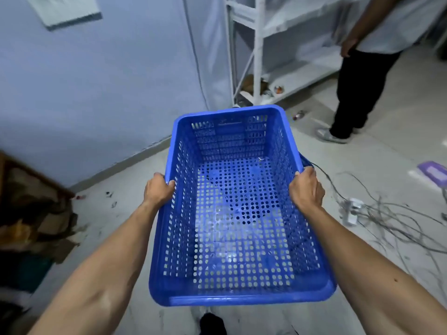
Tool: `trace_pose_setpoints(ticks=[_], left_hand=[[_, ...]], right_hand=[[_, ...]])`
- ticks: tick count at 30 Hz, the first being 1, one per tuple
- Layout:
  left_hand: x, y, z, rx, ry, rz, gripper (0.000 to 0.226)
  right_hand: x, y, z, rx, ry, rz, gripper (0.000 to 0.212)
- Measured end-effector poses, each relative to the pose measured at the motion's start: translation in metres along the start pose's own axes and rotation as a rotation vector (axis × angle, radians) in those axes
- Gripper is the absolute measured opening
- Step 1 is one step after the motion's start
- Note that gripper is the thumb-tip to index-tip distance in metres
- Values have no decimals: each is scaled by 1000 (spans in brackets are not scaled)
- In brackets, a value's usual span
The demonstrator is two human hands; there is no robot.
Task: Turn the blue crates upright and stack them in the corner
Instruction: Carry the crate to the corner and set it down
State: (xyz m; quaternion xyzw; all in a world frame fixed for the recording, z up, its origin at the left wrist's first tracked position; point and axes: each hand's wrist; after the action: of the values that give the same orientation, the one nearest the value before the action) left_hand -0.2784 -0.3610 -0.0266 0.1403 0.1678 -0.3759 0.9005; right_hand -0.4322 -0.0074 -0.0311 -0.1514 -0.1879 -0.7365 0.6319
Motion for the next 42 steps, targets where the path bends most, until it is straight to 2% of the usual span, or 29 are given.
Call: trace_pose_setpoints(ticks=[8,14,21,32,42], left_hand=[[157,-75,80,-82,64,132,36],[232,-122,118,-194,146,236,38],[267,-189,142,-249,180,328,35],[317,-346,153,-211,177,533,42],[413,-427,136,-136,290,751,42]], right_hand=[[181,30,-79,62,45,163,33],[283,42,-132,88,74,267,32],[385,3,-202,136,91,361,30],[568,-108,-338,324,165,509,27],[717,-116,-447,425,342,670,18]])
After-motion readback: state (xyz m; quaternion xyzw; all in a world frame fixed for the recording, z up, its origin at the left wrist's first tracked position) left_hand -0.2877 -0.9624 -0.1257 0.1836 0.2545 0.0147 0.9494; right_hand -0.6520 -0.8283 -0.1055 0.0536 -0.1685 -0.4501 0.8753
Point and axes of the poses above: each hand's wrist, its own y-axis away from the middle knuckle, its own z-axis out of the back of the hand, x = y × z, and after that the axes turned 8 degrees about -z, right-handed
